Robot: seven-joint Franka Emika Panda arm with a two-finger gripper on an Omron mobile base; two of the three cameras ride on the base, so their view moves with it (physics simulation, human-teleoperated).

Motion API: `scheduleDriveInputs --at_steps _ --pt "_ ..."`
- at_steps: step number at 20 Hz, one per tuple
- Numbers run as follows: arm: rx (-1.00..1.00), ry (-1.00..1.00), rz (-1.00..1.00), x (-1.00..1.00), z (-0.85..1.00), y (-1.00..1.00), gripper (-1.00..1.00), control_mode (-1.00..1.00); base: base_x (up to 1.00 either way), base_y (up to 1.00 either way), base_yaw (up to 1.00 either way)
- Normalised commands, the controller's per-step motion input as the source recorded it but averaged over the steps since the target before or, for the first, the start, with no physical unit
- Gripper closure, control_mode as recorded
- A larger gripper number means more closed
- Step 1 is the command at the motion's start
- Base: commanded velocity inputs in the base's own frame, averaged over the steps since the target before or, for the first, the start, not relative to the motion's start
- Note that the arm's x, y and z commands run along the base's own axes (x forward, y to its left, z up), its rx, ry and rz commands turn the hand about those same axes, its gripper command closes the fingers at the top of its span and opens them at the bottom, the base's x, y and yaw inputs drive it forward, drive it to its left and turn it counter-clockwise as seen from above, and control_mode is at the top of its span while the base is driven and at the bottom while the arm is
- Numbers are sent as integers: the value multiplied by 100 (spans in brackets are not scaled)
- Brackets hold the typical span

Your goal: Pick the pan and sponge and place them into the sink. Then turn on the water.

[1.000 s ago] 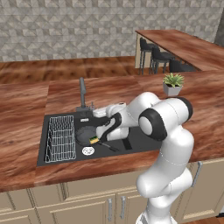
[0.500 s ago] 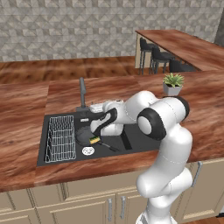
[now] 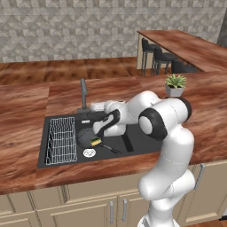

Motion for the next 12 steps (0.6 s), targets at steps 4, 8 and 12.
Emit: scheduleDriveInputs --at_steps 4,8,12 --pt "10 -7 0 0 -28 -20 -100 -100 0 0 0" --pt "6 -9 0 2 -24 -3 -100 -100 0 0 0" --pt "2 -6 0 11 -25 0 -100 -100 0 0 0"
